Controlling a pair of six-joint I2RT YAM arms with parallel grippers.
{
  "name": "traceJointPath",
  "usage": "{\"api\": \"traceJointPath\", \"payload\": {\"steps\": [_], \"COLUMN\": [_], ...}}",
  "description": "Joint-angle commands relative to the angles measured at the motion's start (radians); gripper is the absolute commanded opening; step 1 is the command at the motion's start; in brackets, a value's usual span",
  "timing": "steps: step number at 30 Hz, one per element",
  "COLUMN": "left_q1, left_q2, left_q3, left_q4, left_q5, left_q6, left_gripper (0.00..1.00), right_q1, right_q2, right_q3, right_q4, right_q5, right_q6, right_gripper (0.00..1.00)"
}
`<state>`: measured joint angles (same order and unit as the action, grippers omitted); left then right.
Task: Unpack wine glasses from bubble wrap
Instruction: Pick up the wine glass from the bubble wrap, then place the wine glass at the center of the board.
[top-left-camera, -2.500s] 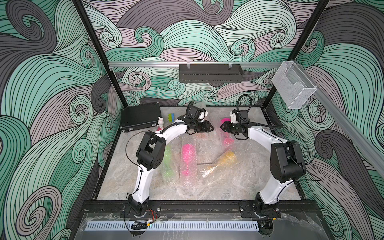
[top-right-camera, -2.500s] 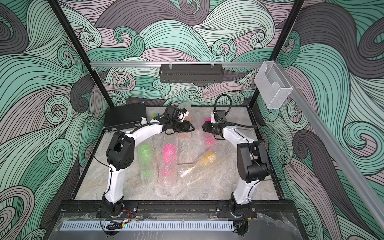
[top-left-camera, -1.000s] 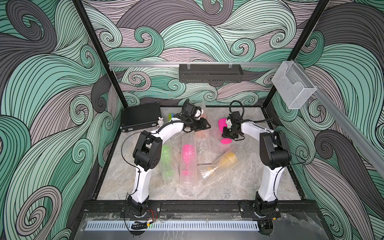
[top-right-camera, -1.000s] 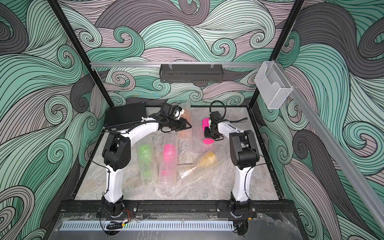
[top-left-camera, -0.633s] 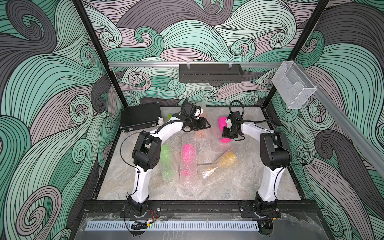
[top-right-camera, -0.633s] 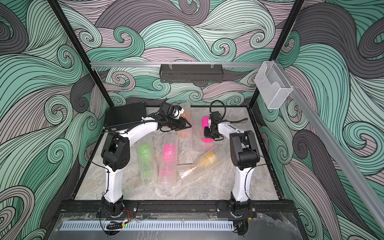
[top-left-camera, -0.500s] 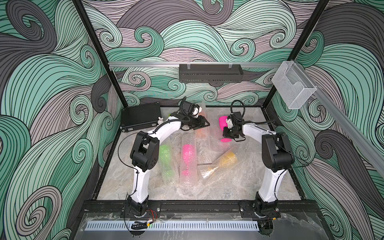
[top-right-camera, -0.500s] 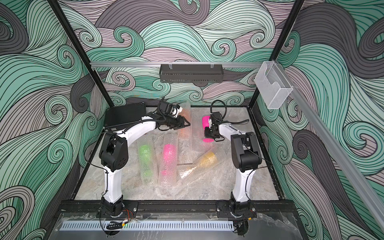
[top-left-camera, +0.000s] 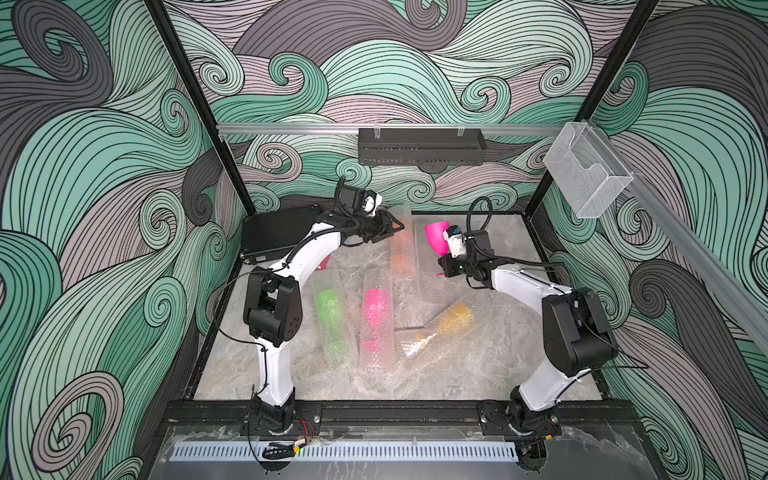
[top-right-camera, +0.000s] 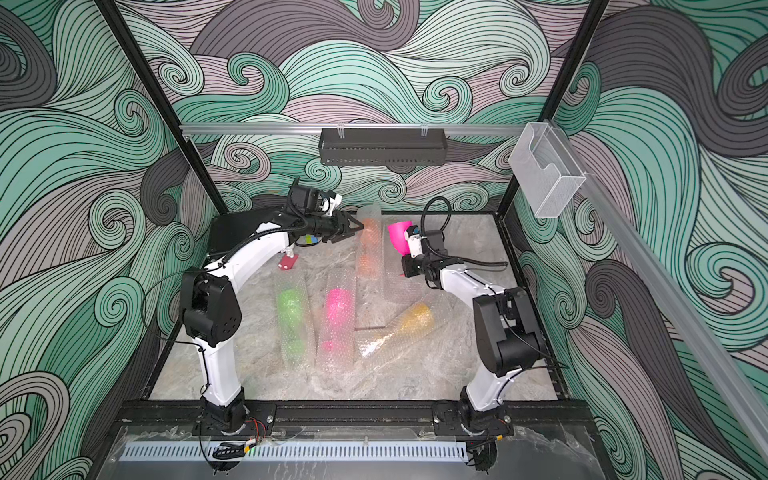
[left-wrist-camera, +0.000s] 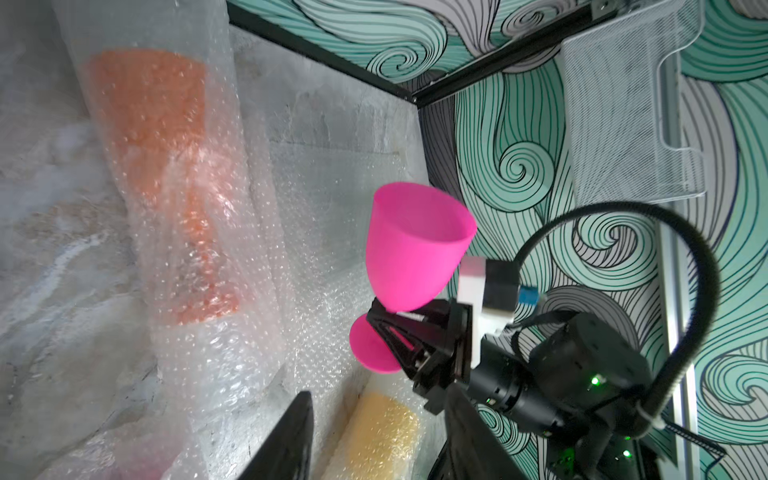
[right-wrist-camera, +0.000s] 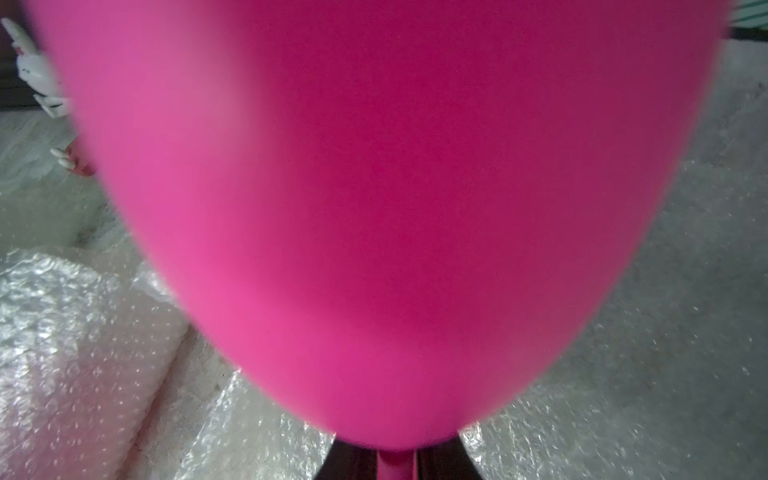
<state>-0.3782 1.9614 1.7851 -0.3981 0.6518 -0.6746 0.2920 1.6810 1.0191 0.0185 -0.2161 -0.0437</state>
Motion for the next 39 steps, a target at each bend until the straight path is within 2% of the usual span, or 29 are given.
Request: {"api": "traceJointPath", "payload": {"steps": [1, 6, 12, 21, 29, 32, 39], "left_q1": [0.012, 0.016, 0.015, 0.021, 0.035, 0.035, 0.035], "left_q2": [-0.037, -0.03, -0.043, -0.068, -0.063, -0.057, -0.043], "left_q3": [0.06, 0.08, 0.076, 0.052, -0.001, -0.001, 0.0], "left_q4": [-0.043, -0.104, -0.182, -0.275, -0.23, -0.221, -0.226], "left_q5": [0.05, 0.068, 0.073, 0.054, 0.095, 0.103, 0.111], "left_q6": [-0.02, 0.004, 0.065, 0.153, 0.127, 0.115, 0.112], "left_gripper": [0.5, 0.5, 0.5, 0.49, 0.46, 0.43, 0.29], "right_q1": [0.044, 0.113, 0.177, 0.2, 0.213, 0.221, 0.25], "right_q2": [-0.046, -0.085, -0.099, -0.103, -0.114, -0.113, -0.101], "right_q3": [-0.056, -0.142, -0.183, -0.188, -0.185, -0.179, -0.159], "right_q4": [0.179, 0.32, 0.394, 0.403, 0.39, 0.388, 0.384], "right_q5": [0.015, 0.035, 0.078, 0.099, 0.082, 0.082, 0.106], "right_q6": [-0.14, -0.262, -0.359, -0.372, -0.374, -0.377, -0.399], "right_gripper": [0.21, 0.21, 0.21, 0.21, 0.21, 0.21, 0.21]}}
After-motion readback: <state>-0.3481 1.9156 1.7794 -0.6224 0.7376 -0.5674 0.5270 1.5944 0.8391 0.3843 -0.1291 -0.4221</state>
